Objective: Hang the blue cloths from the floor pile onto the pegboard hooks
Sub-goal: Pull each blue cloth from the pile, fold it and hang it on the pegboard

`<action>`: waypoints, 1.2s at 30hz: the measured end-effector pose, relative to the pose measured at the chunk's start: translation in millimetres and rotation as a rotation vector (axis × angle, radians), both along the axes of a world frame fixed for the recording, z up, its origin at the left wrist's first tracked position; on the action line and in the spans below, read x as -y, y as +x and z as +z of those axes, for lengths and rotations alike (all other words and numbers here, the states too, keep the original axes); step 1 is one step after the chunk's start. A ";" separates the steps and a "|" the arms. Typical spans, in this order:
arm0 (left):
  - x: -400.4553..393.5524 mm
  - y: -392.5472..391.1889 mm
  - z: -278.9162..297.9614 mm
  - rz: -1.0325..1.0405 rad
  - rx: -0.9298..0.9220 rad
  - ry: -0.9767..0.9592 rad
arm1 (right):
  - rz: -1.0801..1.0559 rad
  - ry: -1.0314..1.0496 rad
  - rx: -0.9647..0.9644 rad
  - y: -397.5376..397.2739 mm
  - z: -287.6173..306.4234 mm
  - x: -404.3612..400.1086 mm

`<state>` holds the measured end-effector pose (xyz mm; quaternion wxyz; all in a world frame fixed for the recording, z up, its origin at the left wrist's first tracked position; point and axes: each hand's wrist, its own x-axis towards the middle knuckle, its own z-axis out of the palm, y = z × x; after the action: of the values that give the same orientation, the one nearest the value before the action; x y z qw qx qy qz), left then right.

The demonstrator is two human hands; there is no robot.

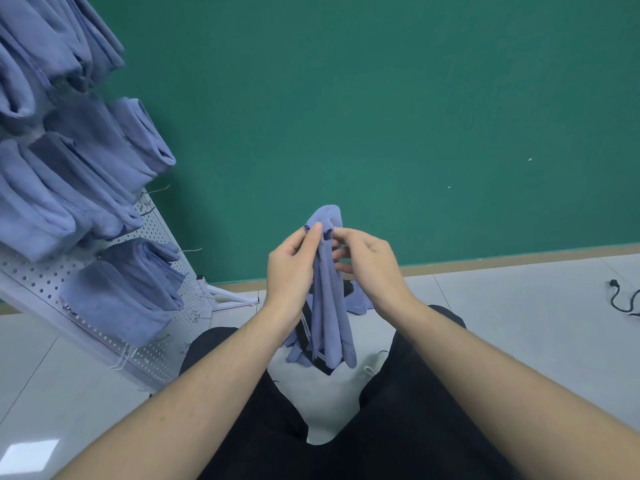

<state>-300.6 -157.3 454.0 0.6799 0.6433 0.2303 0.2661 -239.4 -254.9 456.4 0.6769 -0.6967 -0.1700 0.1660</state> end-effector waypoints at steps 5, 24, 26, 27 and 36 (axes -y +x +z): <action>-3.7 1.0 1.3 -0.080 0.043 0.014 | 0.122 0.013 0.002 2.7 0.1 1.0; -12.3 12.6 16.9 -0.135 0.049 -0.317 | 0.233 -0.082 0.134 11.3 -23.5 15.5; -12.3 13.3 20.4 -0.139 0.076 -0.382 | 0.266 -0.099 0.107 11.1 -26.4 15.8; -13.7 13.9 20.5 -0.137 0.083 -0.411 | 0.268 -0.115 0.106 11.9 -28.3 15.5; -35.6 24.1 22.8 0.019 0.152 -0.617 | 0.231 -0.232 0.126 9.6 -42.4 11.9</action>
<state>-276.5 -121.6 476.8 0.8556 0.3830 0.2546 0.2373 -229.8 -266.8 414.0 0.5564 -0.7550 -0.2705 0.2173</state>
